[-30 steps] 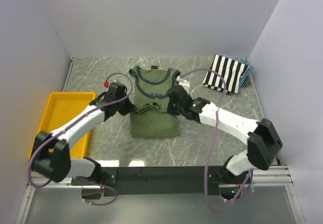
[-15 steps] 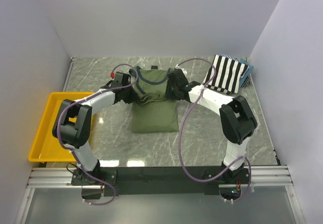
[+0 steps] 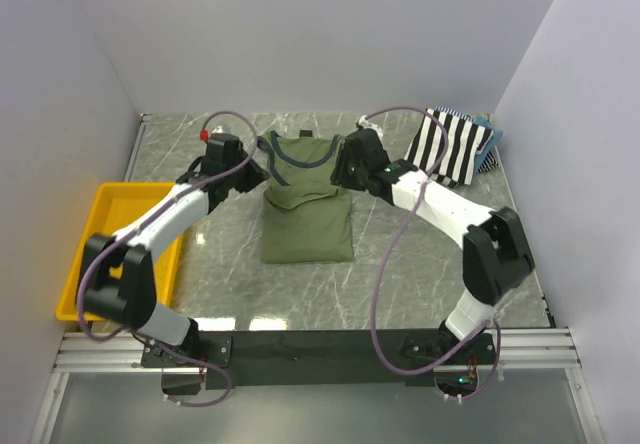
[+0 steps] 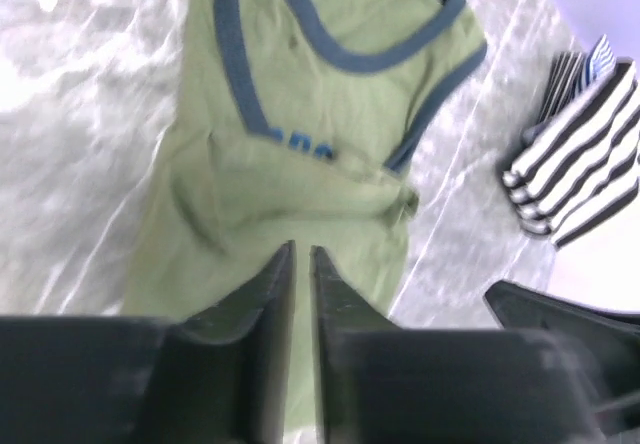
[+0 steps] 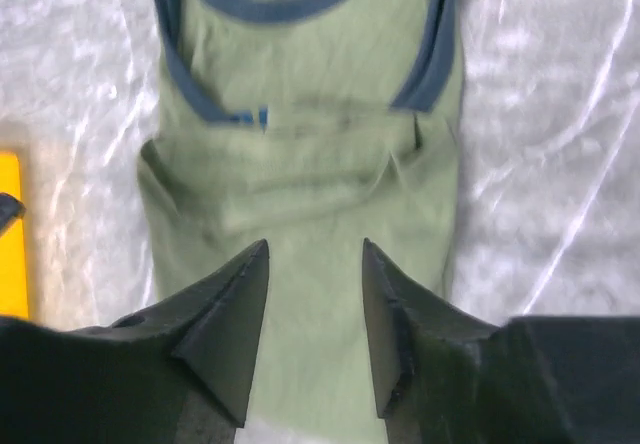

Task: Fold and stack the tank tops
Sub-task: Fold the tank top

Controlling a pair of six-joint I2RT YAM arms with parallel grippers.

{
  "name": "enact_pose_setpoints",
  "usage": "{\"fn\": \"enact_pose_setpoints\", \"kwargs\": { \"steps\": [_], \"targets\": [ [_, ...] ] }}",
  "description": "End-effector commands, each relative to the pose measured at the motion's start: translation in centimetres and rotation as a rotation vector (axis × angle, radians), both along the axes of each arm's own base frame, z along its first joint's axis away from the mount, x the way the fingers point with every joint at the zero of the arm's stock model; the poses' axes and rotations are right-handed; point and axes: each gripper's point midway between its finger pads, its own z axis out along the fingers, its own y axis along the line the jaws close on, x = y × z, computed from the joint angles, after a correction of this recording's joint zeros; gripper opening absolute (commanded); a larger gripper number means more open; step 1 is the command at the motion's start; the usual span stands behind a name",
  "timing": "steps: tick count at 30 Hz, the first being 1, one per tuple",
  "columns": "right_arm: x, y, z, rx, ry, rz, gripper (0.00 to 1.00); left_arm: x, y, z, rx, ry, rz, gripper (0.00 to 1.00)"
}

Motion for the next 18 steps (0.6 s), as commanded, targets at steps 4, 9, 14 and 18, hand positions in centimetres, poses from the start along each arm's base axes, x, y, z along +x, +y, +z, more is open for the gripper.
{"fn": "enact_pose_setpoints", "kwargs": {
  "steps": [4,9,14,18],
  "targets": [
    [-1.8,1.8,0.9,0.054,-0.025,0.073,0.26,-3.7,0.3,-2.4,-0.013,0.070,-0.003,0.02],
    [-1.0,3.3,-1.6,0.034,0.037,0.113,0.34,-3.1,-0.6,-5.7,-0.007,0.159,-0.030,0.13],
    [-0.1,3.7,-4.0,-0.002,0.077,0.118,0.31,-2.2,-1.5,-7.4,-0.017,0.204,-0.047,0.04],
    [0.7,4.0,-4.8,-0.009,0.087,0.115,0.32,-1.1,-1.8,-7.3,-0.013,0.195,-0.049,0.14]
  ]
}}
